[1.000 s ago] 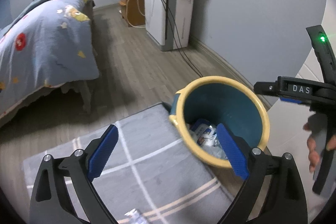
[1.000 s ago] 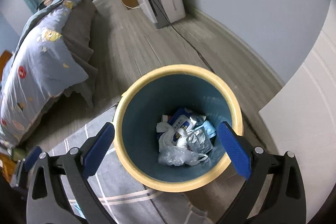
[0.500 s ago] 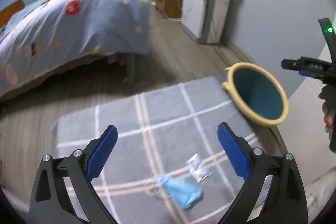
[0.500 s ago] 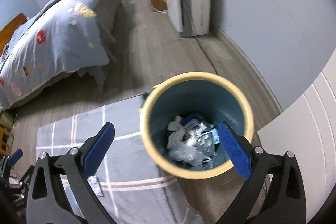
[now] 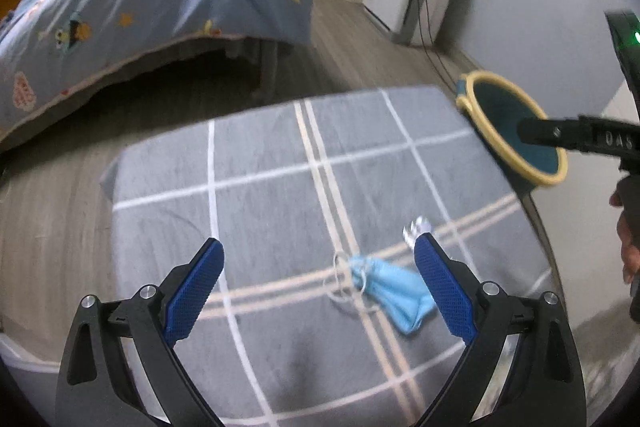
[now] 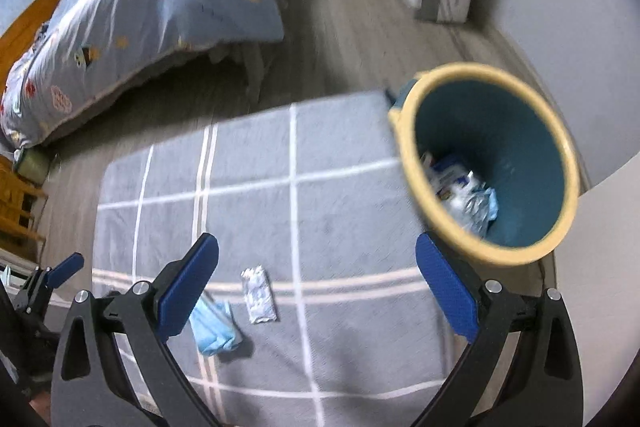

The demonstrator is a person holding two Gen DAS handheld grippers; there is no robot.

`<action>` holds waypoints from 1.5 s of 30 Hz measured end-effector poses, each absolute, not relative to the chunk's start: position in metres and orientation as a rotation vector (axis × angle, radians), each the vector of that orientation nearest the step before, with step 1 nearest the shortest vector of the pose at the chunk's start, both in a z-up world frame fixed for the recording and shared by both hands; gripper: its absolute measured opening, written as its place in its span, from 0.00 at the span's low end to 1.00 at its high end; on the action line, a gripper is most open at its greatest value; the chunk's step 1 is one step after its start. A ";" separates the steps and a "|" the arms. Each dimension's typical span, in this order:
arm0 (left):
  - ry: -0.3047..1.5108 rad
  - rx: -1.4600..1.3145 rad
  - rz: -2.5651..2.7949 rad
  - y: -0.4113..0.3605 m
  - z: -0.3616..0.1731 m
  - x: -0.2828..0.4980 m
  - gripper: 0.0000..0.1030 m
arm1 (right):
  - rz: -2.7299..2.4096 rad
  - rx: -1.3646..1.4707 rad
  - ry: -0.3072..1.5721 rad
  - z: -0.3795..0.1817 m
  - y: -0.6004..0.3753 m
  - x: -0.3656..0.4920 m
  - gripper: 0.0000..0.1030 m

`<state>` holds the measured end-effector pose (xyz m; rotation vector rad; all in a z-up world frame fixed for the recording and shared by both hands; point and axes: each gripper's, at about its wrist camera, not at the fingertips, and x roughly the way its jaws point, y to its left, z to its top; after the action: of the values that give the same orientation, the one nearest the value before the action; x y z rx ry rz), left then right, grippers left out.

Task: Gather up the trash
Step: 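Move both open grippers back over the mat toward the remaining trash, then grasp the foil packet with the right gripper while the left grasps the blue mask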

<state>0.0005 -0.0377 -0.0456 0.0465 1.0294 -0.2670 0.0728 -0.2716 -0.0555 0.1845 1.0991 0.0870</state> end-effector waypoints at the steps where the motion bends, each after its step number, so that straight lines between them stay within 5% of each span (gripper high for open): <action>1: 1.040 0.059 -0.271 -0.038 -0.050 -0.001 0.92 | 0.085 0.192 1.109 -0.059 -0.269 0.073 0.94; 9: 1.069 0.103 -0.252 -0.030 -0.062 0.000 0.92 | 0.082 0.179 1.189 -0.091 -0.248 0.075 0.94; 14: 1.101 0.097 -0.253 -0.029 -0.064 0.005 0.92 | 0.141 0.136 1.312 -0.129 -0.225 0.076 0.61; 25: 1.116 0.107 -0.271 -0.026 -0.066 0.005 0.92 | 0.221 0.098 1.402 -0.167 -0.195 0.081 0.23; 45: 1.146 0.138 -0.345 -0.074 -0.083 0.008 0.92 | 0.197 0.180 1.281 -0.093 -0.267 0.093 0.23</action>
<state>0.0083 -0.0739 -0.0830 0.1384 1.1458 -0.3451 0.0935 -0.2665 -0.0932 0.1795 1.2810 0.1969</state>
